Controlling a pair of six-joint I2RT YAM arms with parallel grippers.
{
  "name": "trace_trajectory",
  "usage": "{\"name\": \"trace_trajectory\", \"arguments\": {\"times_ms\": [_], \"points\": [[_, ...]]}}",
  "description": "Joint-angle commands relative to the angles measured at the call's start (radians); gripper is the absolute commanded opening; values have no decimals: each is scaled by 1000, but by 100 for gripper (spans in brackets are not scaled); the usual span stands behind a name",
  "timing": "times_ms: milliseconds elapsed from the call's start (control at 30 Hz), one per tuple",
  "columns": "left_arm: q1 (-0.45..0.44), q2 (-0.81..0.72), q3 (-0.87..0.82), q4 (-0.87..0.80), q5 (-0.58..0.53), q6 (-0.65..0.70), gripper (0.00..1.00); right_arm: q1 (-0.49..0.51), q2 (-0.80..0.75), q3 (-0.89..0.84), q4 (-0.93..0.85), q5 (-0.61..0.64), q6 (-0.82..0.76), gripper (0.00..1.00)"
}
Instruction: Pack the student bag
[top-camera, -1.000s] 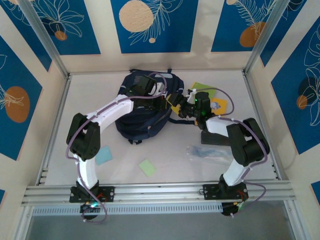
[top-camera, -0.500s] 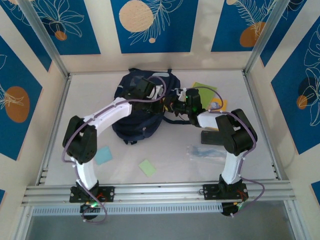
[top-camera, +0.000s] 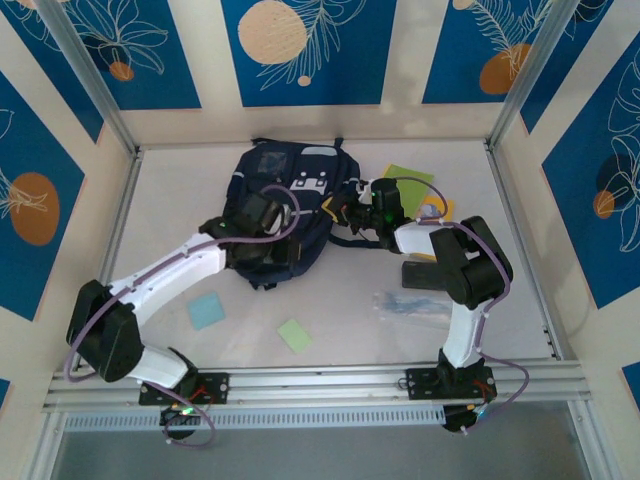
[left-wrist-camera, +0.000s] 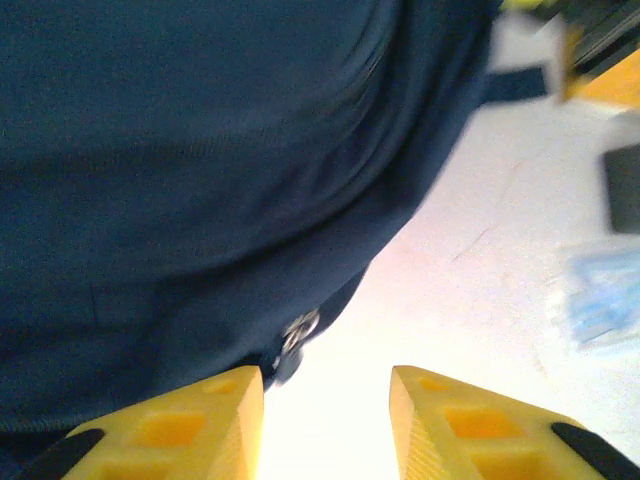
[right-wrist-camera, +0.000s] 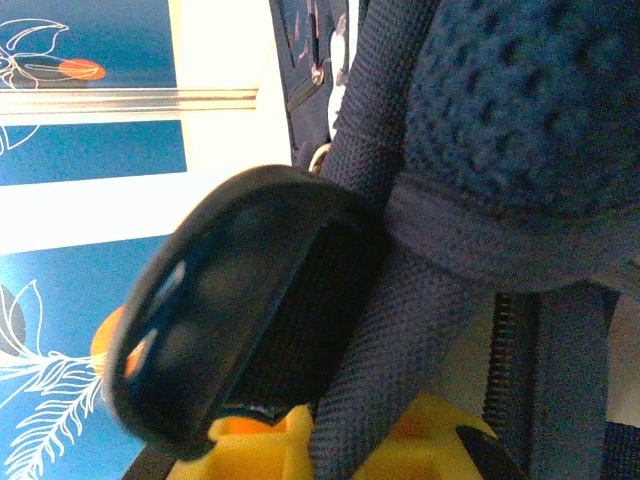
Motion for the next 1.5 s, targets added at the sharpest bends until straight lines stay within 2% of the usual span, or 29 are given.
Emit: {"name": "trace_trajectory", "arguments": {"times_ms": [0,167,400,633,833,867,1067,1167,1267,1367,1467], "points": [[-46,7,-59,61,-53,-88,31,9,-12,47,28,38,18,0],[-73,34,-100,159,-112,-146,27,14,-17,39,34,47,23,0],[-86,105,-82,213,-250,-141,27,20,-26,22,57,50,33,0],[-91,147,-84,153,-306,-146,32,17,-34,6,70,59,35,0],[-91,191,-118,185,-315,-191,33,17,-26,-4,107,57,52,0],[-91,203,-118,186,-309,-197,30,16,-27,-7,112,59,52,0],[-87,208,-103,171,-296,-187,0,3,-46,-27,113,63,33,0],[-71,164,-67,105,-263,-125,0,-9,-50,-25,99,50,-2,0],[-32,125,-13,-15,-200,5,0,-27,-62,-15,54,30,-82,0],[14,115,21,-154,-186,135,0,-40,-79,22,-42,12,-194,0],[45,111,18,-229,-152,211,0,-54,-70,92,-136,-25,-282,0]]}}
